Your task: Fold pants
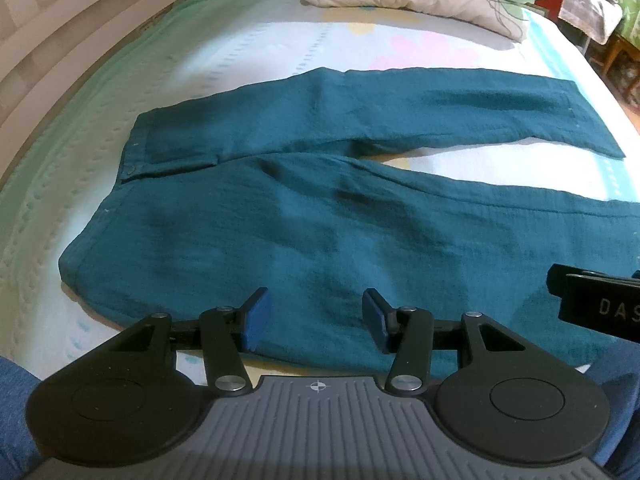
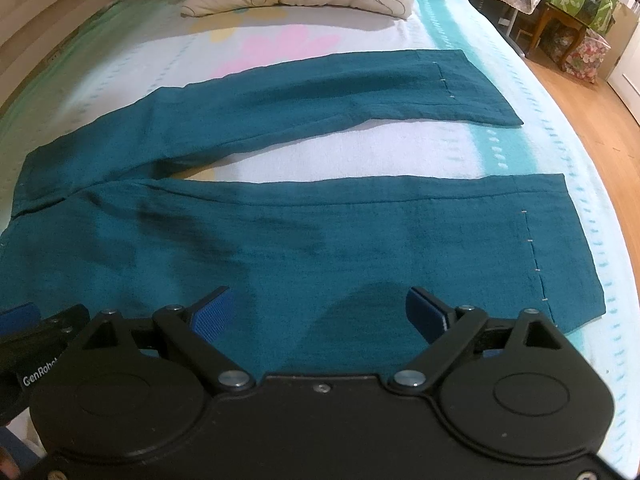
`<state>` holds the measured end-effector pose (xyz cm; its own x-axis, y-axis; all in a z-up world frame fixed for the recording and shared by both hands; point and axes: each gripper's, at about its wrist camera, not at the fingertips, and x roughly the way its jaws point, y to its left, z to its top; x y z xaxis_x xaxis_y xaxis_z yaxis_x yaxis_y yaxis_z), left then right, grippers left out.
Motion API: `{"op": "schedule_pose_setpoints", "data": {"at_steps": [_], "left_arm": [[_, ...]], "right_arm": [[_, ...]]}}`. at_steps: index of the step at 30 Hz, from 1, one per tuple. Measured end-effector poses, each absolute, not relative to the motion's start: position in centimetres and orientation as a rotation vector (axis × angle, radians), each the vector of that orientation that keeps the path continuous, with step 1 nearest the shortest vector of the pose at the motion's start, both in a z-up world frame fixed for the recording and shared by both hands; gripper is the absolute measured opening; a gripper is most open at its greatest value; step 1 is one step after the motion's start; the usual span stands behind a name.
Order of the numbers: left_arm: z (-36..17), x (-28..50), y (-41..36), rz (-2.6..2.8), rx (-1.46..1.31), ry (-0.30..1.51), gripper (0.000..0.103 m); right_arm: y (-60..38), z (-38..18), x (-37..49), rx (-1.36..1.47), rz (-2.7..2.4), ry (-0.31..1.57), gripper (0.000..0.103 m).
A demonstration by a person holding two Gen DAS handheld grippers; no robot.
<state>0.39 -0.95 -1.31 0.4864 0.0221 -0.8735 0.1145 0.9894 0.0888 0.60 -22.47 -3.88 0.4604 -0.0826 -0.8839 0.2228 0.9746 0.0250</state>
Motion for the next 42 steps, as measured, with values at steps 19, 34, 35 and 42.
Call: {"op": "schedule_pose_setpoints", "data": {"at_steps": [19,34,35,42], "left_arm": [[-1.7,0.9,-1.2,-0.064,0.152,1.080,0.049],[1.1,10.2,-0.4,-0.041,0.195,0.992,0.049],[1.3,11.5,-0.4,-0.034,0.195,0.985,0.049],[-1.2,18.2,-1.0,0.008,0.193,0.972,0.049]], "right_arm": [[-22.6,-4.2,0.8,0.152,-0.177,1.093,0.091],[-28.1,-3.7,6.9,0.328,-0.121,1.060,0.059],[-28.6,-3.5,7.8,0.346,-0.131,1.041,0.059],[-31.4,-4.1,17.2,0.308,-0.180,1.027,0.056]]}}
